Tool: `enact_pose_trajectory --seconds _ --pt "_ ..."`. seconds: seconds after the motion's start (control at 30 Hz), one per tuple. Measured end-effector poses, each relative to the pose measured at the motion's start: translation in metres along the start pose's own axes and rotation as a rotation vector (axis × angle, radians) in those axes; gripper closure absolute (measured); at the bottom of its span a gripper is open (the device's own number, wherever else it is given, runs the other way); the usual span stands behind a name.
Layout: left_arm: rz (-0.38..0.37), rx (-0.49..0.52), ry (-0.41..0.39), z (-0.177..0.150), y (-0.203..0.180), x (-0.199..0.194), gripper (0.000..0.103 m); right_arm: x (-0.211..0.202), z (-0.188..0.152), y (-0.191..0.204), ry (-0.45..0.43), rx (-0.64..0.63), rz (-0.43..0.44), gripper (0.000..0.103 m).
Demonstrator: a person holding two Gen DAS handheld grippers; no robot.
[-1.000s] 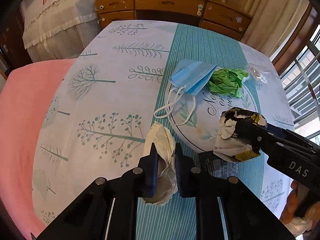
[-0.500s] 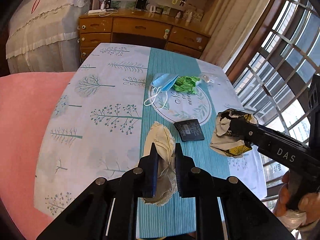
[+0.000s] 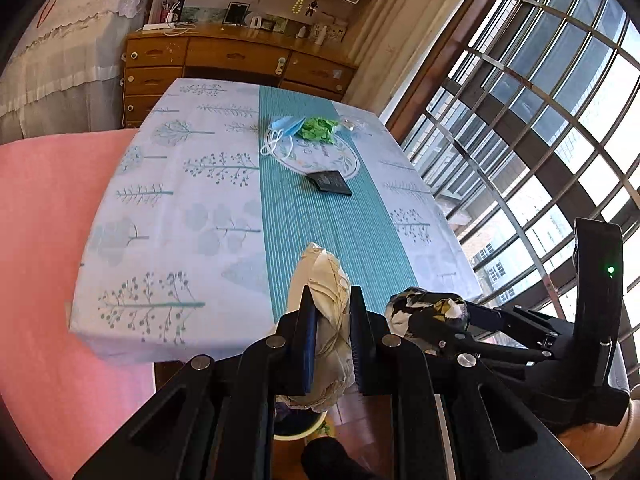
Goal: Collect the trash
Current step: 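Lower the tissue and wrapper into the bin and open both grippers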
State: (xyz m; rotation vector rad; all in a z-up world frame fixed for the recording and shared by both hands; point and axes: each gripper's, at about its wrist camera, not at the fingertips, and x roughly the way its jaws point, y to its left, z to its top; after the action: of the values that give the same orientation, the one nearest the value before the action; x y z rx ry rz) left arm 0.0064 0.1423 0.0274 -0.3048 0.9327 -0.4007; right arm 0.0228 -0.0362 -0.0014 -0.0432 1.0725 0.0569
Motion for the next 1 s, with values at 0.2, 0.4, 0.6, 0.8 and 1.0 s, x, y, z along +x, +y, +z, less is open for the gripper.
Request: enact_pose_trajectory --seconds 0.2,0.4,0.6,0.8,1.0 --pt "0.002 -0.055 0.042 -0.052 0.016 0.004 0.089 0.025 -0.050 0.016 0.117 -0.053 -0.019 0.054" --pt "0.040 -0.141 0.101 -0.093 0.045 0.041 0.089 0.075 -0.085 0.010 0.196 -0.065 -0.021 0.054" --pt "0.074 -0.233 0.166 -0.130 0.070 0.089 0.089 0.130 -0.119 0.004 0.226 -0.048 0.016 0.054" --pt "0.111 -0.287 0.276 -0.181 0.093 0.159 0.089 0.193 -0.151 -0.010 0.258 0.016 0.066 0.054" --pt "0.133 -0.302 0.355 -0.219 0.112 0.238 0.089 0.255 -0.184 -0.034 0.256 0.071 0.082 0.053"
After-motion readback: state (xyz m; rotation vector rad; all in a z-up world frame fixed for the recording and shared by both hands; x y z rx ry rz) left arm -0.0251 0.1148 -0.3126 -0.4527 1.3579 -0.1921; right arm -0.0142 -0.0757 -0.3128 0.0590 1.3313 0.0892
